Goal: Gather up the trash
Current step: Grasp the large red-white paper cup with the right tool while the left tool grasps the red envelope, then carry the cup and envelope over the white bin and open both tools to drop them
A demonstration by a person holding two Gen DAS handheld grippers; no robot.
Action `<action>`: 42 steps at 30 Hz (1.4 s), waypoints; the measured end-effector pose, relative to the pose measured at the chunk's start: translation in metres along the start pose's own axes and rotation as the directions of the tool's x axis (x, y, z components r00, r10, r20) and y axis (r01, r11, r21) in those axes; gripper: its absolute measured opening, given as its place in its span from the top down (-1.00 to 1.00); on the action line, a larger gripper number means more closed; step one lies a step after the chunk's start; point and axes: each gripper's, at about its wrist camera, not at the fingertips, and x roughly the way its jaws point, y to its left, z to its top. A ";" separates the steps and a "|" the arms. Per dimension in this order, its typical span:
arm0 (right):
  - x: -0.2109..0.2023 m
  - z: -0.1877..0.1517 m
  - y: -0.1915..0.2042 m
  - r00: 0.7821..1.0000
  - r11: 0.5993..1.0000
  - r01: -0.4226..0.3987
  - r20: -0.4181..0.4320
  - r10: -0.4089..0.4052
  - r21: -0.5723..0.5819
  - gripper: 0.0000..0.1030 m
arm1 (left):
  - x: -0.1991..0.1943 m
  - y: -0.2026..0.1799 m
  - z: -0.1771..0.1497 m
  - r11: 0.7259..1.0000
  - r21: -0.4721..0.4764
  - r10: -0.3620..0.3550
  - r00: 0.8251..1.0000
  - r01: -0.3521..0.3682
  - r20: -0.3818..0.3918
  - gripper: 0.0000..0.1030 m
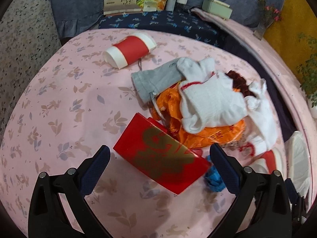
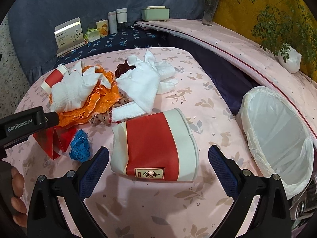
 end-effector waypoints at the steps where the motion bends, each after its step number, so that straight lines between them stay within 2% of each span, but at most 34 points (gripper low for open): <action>1: 0.002 0.000 0.000 1.000 1.000 0.001 -0.002 -0.001 0.000 -0.87 | 0.004 0.002 0.000 1.000 -0.010 0.002 1.000 -0.003 -0.008 -0.86; 4: 0.009 0.000 0.000 1.000 1.000 -0.006 -0.014 0.006 0.009 -0.87 | 0.010 0.007 -0.001 0.999 -0.037 -0.013 1.000 0.012 -0.026 -0.85; 7: 0.016 -0.001 -0.002 0.999 0.999 -0.028 -0.035 0.029 0.029 -0.87 | 0.013 0.006 -0.003 0.999 -0.022 -0.046 0.998 0.045 -0.041 -0.62; 9: 0.019 -0.002 -0.002 0.998 0.998 -0.041 -0.045 0.043 0.043 -0.87 | 0.015 0.004 -0.004 0.998 -0.007 -0.058 0.997 0.058 -0.049 -0.35; 11: 0.020 -0.002 -0.003 0.998 0.997 -0.049 -0.048 0.052 0.054 -0.83 | 0.016 0.002 -0.006 0.998 0.005 -0.067 0.996 0.067 -0.058 -0.18; 13: 0.017 -0.003 -0.004 0.998 0.997 -0.052 -0.042 0.054 0.059 -0.63 | 0.013 0.003 -0.008 0.996 0.008 -0.083 0.995 0.084 -0.049 -0.15; 19: 0.002 -0.007 -0.005 0.998 0.996 -0.067 -0.009 0.067 0.056 -0.63 | -0.004 0.002 -0.018 0.995 0.019 -0.102 0.995 0.102 -0.022 -0.05; 21: -0.006 -0.009 -0.003 0.998 0.997 -0.062 0.007 0.062 0.043 -0.63 | -0.013 0.001 -0.020 0.995 0.035 -0.098 0.995 0.098 -0.002 0.08; 31: -0.042 -0.009 -0.011 0.996 0.997 -0.057 0.075 0.053 0.056 -0.63 | -0.054 -0.018 -0.032 0.985 0.107 -0.138 0.989 0.132 0.051 0.10; 42: -0.081 -0.012 -0.056 0.989 0.992 -0.016 0.146 -0.003 0.128 -0.63 | -0.097 -0.067 -0.047 0.959 0.226 -0.196 0.975 0.170 0.101 0.11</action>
